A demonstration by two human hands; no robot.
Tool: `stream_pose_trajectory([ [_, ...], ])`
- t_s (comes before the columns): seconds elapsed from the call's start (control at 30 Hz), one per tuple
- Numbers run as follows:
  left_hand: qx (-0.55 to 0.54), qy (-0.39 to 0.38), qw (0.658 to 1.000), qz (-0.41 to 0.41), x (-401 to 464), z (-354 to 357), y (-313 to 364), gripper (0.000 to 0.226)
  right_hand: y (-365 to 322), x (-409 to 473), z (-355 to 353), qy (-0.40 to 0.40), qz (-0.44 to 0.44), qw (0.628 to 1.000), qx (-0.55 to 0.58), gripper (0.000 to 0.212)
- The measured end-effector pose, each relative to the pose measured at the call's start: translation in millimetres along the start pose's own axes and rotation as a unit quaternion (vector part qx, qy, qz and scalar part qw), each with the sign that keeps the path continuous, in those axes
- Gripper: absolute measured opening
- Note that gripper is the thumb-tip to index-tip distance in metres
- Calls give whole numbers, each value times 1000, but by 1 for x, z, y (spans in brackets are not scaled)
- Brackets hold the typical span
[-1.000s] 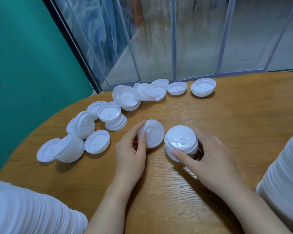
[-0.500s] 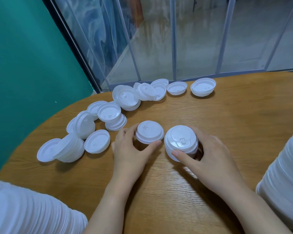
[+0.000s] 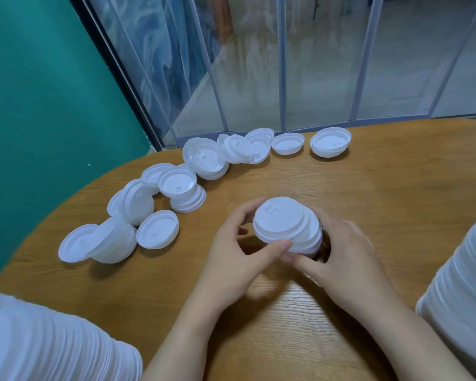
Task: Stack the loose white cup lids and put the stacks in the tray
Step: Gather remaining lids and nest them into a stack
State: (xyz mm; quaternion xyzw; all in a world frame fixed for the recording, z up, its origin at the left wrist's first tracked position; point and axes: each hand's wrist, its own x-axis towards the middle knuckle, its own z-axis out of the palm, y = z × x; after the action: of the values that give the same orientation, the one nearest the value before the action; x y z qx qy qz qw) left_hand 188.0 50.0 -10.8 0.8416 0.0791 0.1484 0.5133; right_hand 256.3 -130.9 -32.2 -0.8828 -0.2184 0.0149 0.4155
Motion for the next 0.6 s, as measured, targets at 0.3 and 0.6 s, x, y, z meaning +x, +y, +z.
stream_pose_trajectory([
  [0.3, 7, -50, 999, -14, 4, 12, -3, 70, 3, 1, 2, 2, 9, 1000, -20, 85],
  [0.6, -20, -34, 999, -32, 15, 3, 2, 45, 2, 1, 0, 5, 6, 1000, -19, 83],
])
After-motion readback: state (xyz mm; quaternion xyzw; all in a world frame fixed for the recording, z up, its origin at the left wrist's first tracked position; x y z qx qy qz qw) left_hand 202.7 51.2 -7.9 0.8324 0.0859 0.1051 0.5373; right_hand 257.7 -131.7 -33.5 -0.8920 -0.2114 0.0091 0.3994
